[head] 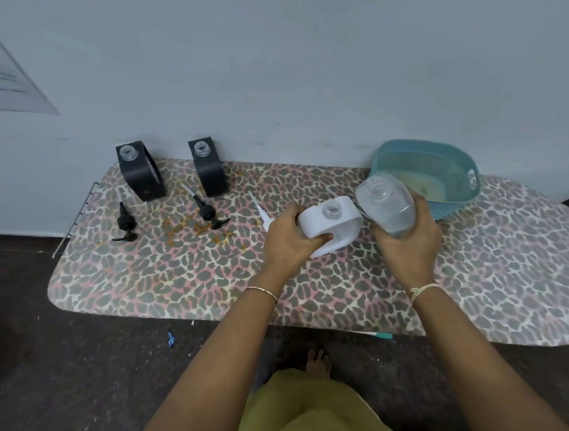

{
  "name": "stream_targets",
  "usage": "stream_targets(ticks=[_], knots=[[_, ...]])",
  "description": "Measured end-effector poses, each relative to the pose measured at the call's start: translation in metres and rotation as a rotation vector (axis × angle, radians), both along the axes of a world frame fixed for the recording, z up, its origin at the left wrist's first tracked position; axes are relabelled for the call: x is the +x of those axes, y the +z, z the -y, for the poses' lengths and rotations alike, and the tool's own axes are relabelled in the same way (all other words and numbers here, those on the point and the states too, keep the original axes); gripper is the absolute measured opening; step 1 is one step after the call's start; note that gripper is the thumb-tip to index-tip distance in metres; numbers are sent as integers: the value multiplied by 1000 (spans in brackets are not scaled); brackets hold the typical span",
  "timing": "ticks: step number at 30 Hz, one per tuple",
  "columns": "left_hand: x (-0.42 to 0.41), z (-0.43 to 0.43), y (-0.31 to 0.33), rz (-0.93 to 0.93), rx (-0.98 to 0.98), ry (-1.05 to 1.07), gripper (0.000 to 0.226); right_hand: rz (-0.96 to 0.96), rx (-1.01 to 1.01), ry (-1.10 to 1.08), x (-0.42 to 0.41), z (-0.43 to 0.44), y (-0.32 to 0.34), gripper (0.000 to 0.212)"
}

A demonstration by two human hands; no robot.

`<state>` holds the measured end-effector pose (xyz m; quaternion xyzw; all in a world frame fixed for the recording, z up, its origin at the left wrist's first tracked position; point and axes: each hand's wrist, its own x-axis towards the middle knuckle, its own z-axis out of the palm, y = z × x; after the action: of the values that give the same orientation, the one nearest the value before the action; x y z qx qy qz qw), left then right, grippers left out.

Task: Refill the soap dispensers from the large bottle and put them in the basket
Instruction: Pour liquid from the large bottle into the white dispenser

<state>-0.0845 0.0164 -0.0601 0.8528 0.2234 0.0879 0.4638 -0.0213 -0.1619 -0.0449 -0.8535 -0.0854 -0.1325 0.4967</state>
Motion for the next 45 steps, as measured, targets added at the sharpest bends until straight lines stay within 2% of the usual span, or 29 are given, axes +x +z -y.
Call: stream_targets(ticks=[13, 23, 28, 36, 45], knots=[[14, 1, -40, 184, 69, -31, 47, 260, -215, -179, 10, -5, -27, 67], [14, 2, -62, 290, 160, -60, 65, 338, -406, -156, 7, 4, -43, 68], [12, 3, -67, 238, 288, -116, 70, 364, -468, -180, 4, 3, -50, 70], [14, 5, -69, 341, 154, -154, 71, 380, -609, -204, -1, 6, -47, 74], [16, 4, -69, 334, 149, -167, 71, 449, -677, -208, -1, 8, -43, 75]])
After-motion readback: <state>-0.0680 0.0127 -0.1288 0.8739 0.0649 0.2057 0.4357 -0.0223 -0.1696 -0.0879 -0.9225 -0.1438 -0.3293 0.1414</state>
